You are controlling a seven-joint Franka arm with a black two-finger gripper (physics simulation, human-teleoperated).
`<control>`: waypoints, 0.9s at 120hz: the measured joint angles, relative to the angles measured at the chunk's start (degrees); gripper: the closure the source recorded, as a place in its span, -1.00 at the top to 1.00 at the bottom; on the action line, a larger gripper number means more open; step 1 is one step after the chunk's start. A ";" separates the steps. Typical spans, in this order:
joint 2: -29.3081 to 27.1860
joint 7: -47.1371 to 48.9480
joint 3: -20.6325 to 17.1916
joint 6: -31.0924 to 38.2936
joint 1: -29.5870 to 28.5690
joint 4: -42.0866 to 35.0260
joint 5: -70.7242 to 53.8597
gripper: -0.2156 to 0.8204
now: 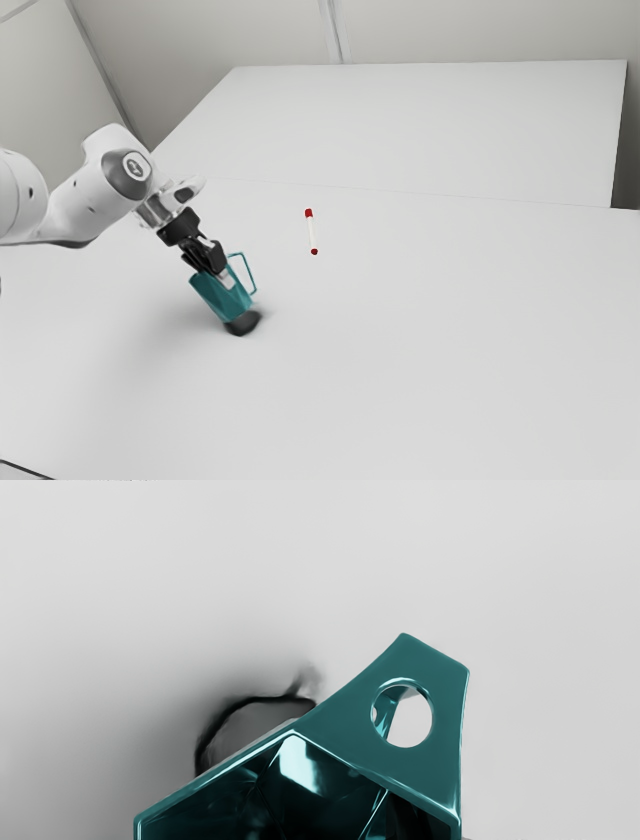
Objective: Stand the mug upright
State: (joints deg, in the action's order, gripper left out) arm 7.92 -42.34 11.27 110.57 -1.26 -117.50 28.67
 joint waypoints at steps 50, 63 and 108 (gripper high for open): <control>-1.11 2.84 -1.05 7.01 3.87 0.52 -18.51 -0.93; -1.09 3.61 -2.61 8.57 3.52 0.18 -22.26 -0.93; -4.96 7.20 -3.10 17.32 3.82 -8.64 -26.90 -0.93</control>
State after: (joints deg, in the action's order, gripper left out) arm 2.96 -35.15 8.18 127.88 2.56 -126.14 1.77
